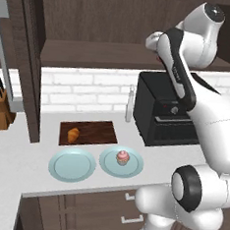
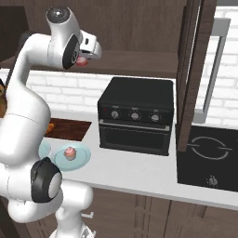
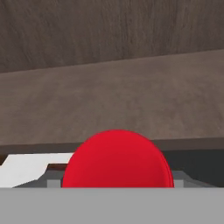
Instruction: From the different types of pastries on the counter, select a croissant and place it on the cutting board. Then retrieve a jar of jam from the cabinet and place it alongside the croissant on the cutting board.
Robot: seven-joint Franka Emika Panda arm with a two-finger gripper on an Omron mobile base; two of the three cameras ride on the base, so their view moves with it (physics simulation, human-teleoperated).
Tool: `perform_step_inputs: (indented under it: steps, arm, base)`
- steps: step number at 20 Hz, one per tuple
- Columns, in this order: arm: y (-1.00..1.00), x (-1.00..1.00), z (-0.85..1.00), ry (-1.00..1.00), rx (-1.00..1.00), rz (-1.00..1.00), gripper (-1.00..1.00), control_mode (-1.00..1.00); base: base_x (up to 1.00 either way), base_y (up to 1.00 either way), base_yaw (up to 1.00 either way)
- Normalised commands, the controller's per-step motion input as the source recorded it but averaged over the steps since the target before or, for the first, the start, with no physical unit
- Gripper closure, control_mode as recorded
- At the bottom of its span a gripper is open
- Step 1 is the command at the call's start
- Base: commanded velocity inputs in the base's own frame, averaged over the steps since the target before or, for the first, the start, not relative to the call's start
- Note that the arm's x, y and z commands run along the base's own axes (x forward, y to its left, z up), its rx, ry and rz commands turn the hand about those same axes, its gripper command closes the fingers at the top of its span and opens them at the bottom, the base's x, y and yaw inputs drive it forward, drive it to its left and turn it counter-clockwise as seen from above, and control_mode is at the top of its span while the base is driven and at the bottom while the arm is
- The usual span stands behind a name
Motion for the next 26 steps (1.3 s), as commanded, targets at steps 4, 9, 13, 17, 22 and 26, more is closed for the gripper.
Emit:
perform_step_inputs:
  steps: [4, 9, 13, 17, 22, 26]
  arm:
    - [0.25, -0.55, 0.0, 0.0, 0.0, 0.02, 1.0, -1.0]
    - [0.26, -0.47, 0.0, 0.0, 0.0, 0.0, 1.0, -1.0]
    - [0.19, -0.21, 0.0, 0.0, 0.0, 0.0, 1.0, -1.0]
    - [0.21, -0.18, -0.09, 0.0, 0.0, 0.0, 1.0, -1.0]
    - [0.18, -0.1, -0.4, 0.04, 0.0, 0.0, 1.0, -1.0]
    - [0.13, 0.0, -0.68, 0.13, 0.04, 0.0, 1.0, -1.0]
  base:
    - [0.0, 0.0, 0.0]
    - [0.0, 0.0, 0.0]
    - [0.0, 0.0, 0.0]
    - [0.0, 0.0, 0.0]
    - [0.0, 0.0, 0.0]
    - [0.0, 0.0, 0.0]
